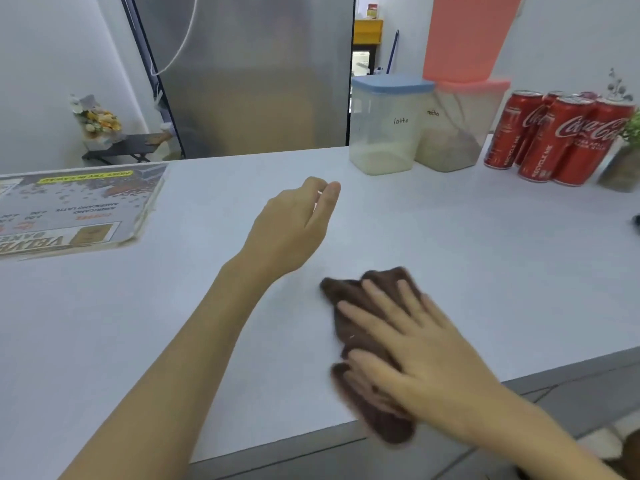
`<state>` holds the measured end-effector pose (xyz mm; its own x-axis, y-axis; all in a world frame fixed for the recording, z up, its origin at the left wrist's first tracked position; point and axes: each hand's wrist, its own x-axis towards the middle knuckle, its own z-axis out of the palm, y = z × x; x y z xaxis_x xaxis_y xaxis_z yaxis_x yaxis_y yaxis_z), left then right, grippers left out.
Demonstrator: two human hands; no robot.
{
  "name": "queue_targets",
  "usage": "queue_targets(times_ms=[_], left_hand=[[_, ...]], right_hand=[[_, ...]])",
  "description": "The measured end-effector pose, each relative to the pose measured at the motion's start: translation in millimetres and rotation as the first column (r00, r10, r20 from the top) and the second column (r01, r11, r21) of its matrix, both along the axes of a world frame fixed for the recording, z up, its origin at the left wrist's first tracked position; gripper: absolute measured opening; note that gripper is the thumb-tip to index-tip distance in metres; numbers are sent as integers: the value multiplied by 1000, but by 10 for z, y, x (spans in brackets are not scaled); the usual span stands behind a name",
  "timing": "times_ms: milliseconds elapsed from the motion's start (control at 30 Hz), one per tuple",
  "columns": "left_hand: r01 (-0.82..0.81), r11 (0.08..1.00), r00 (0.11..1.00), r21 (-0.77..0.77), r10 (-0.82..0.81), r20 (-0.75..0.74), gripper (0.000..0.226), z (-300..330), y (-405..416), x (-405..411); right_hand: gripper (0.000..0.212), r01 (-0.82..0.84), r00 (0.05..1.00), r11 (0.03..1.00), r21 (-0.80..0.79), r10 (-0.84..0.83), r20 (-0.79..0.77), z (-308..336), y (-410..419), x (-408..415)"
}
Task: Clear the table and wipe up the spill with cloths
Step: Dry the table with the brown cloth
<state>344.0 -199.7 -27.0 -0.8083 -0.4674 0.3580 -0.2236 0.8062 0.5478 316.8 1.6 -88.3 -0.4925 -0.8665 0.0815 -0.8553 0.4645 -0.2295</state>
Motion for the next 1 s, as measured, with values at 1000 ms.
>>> queue_targets(times_ms=[1000], left_hand=[[-103,977,991,-186,117,64,47,-229,182,-634]], right_hand=[[66,-150,989,988,-18,150,-12,12,-139,-944]])
